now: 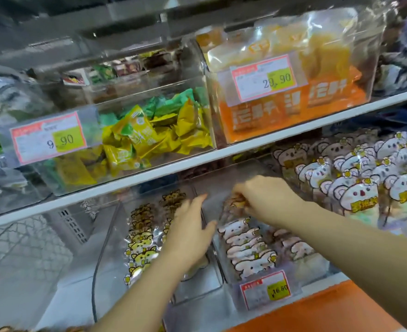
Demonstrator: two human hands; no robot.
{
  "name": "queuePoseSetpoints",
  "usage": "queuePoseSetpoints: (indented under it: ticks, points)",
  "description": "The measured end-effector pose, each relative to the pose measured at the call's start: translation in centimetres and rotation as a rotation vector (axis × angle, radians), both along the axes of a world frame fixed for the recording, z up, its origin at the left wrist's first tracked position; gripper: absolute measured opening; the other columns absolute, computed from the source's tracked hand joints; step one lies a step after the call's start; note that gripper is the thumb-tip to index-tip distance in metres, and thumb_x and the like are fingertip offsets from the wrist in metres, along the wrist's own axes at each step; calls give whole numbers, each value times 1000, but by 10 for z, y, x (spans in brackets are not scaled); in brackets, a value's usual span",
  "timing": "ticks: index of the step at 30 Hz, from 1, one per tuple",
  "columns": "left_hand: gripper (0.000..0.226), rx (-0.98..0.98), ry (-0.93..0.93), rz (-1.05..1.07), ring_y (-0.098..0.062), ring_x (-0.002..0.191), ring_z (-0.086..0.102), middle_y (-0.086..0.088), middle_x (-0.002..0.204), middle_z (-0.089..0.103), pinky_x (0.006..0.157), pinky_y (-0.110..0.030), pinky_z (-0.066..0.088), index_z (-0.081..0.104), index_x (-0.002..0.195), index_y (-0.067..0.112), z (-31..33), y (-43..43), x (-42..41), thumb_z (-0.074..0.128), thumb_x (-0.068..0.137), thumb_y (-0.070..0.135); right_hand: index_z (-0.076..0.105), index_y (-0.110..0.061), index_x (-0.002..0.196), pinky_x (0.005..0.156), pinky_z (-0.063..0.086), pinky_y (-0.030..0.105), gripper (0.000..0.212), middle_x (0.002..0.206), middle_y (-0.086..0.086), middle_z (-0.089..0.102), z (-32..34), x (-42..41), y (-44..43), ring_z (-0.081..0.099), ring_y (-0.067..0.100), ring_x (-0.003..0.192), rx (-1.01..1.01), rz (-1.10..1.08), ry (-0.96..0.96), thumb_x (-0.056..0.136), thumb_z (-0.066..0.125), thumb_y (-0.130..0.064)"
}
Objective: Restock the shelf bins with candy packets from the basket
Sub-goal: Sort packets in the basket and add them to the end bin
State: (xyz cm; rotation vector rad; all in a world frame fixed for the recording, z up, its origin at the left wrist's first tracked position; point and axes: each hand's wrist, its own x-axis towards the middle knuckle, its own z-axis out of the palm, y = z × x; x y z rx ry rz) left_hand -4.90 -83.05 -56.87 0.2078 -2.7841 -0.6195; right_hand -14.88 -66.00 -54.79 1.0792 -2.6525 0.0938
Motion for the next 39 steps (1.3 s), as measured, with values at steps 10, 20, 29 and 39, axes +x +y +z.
queuePoseSetpoints:
  ticks: [10, 20, 29, 39]
  points:
    - [63, 146, -5, -81, -8, 139, 35, 6, 153, 34, 106, -18, 29, 30, 152, 33, -13, -15, -10, 58, 96, 37, 52, -19, 80, 69, 43, 31, 16, 76, 0, 52, -13, -43, -66, 52, 23, 77, 386, 98, -320, 89, 64, -11]
    - [59, 192, 28, -96, -3, 139, 32, 12, 153, 32, 105, -17, 26, 31, 151, 36, -14, -14, -7, 56, 97, 38, 67, -23, 114, 84, 57, 41, 28, 109, 3, 70, -28, -56, -54, 66, 25, 91, 180, 118, -531, 87, 72, -31]
    - [57, 207, 35, -85, -3, 138, 33, 12, 152, 33, 101, -15, 25, 33, 150, 34, -16, -12, -7, 55, 98, 36, 64, -19, 120, 87, 54, 38, 28, 116, 5, 66, -27, -50, -52, 61, 26, 99, 222, 85, -534, 92, 64, -20]
    - [39, 395, 227, 54, 0, 112, 56, 13, 132, 55, 95, -27, 47, 48, 136, 34, -9, -35, 36, 52, 101, 17, 56, -33, 126, 80, 54, 43, 31, 114, 0, 67, 4, 5, -4, 61, 27, 106, -80, 55, -5, 96, 59, -24]
